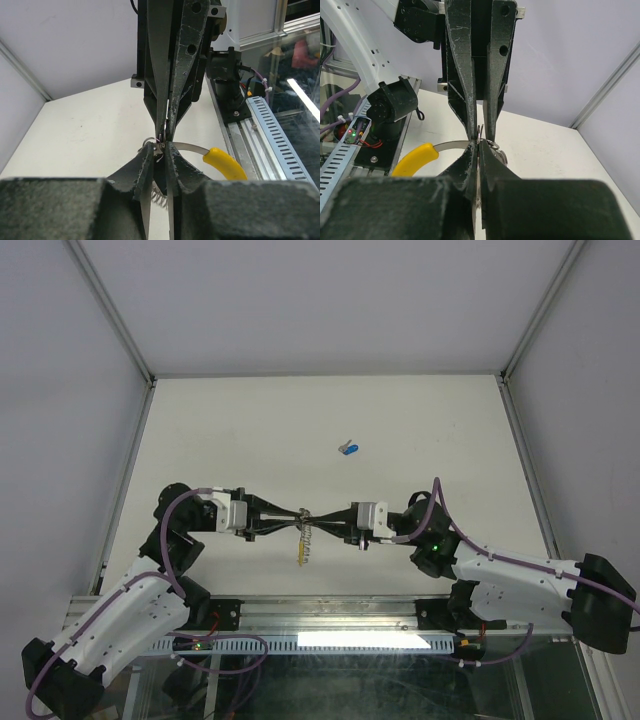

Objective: Put the keys on the keyring

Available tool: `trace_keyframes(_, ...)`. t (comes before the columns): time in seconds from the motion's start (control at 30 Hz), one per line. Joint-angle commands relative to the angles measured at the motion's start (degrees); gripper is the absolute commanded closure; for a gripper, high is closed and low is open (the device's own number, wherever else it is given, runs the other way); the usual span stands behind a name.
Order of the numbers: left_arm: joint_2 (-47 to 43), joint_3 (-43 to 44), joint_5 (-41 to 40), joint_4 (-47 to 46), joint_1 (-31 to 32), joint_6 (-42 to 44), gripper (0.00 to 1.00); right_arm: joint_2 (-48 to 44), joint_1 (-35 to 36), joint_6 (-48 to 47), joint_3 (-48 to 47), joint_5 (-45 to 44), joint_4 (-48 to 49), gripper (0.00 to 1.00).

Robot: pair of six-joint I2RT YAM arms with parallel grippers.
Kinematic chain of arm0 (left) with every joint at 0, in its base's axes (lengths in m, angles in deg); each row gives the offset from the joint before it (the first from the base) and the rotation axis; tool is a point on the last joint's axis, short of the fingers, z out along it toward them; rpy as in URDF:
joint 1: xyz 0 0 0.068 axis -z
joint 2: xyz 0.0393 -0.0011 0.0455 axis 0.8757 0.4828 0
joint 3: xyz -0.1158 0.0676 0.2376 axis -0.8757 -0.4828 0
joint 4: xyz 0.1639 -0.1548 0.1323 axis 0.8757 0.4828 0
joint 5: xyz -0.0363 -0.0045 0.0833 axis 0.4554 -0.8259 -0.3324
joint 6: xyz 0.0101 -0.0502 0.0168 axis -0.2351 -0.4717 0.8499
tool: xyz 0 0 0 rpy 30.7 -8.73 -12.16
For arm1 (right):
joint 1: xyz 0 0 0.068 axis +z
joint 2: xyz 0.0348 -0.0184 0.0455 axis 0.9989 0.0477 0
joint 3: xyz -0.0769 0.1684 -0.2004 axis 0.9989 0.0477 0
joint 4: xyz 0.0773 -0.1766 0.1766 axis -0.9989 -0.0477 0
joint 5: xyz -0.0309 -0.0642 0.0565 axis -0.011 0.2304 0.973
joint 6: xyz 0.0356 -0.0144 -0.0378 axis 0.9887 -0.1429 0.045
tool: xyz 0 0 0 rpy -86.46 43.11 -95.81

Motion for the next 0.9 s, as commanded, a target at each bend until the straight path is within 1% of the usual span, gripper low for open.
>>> trace_keyframes(0.0, 0.80, 0.98, 2.13, -2.27, 0.56, 0.80, 0.90, 0.46, 0.20, -0.82, -3.41, 0.54, 2.50, 1.00)
trace_keyframes(0.07, 0.81, 1.19, 2.19, -2.24, 0.62, 0.92, 1.00, 0.72, 0.17, -1.12, -3.55, 0.51, 1.85, 1.00)
trace_keyframes(0.27, -0.59, 1.85, 0.27, -0.77, 0.58, 1.95, 1.00, 0.41, 0.17, -2.13, -3.29, -0.48, -0.50, 1.00)
trace_keyframes(0.4, -1.47, 3.84, -2.91, 6.88, 0.61, 7.19, 1.00, -1.32, 0.14, -3.26, -3.07, -2.09, -4.03, 0.93)
trace_keyframes(0.5, -1.40, 5.26, -3.96, 11.92, 0.62, 10.58, 1.00, -3.09, 0.09, -4.35, -3.38, -3.51, -8.86, 0.86)
trace_keyframes(0.57, -1.31, 5.79, -4.95, 14.26, 0.61, 12.05, 1.00, -4.28, 0.15, -4.35, -3.77, -3.51, -12.74, 0.86)
trace_keyframes(0.6, -1.32, 6.01, -5.26, 15.42, 0.62, 12.76, 1.00, -4.87, 0.13, -4.79, -4.15, -4.08, -14.89, 0.83)
trace_keyframes(0.63, -1.22, 6.23, -5.70, 16.56, 0.58, 13.55, 1.00, -5.41, 0.11, -6.15, -4.38, -4.89, -17.18, 0.78)
trace_keyframes(0.67, -1.09, 6.56, -6.04, 17.57, 0.60, 14.26, 1.00, -5.99, 0.08, -6.65, -4.88, -5.31, -19.33, 0.77)
trace_keyframes(0.8, 0.43, 8.11, -6.93, 22.04, 0.62, 17.16, 1.00, -7.30, 0.08, -7.20, -6.82, -7.75, -26.36, 0.74)
trace_keyframes(0.87, 1.74, 9.81, -7.60, 25.29, 0.61, 19.42, 1.00, -6.63, 0.09, -6.97, -9.20, -9.42, -31.56, 0.74)
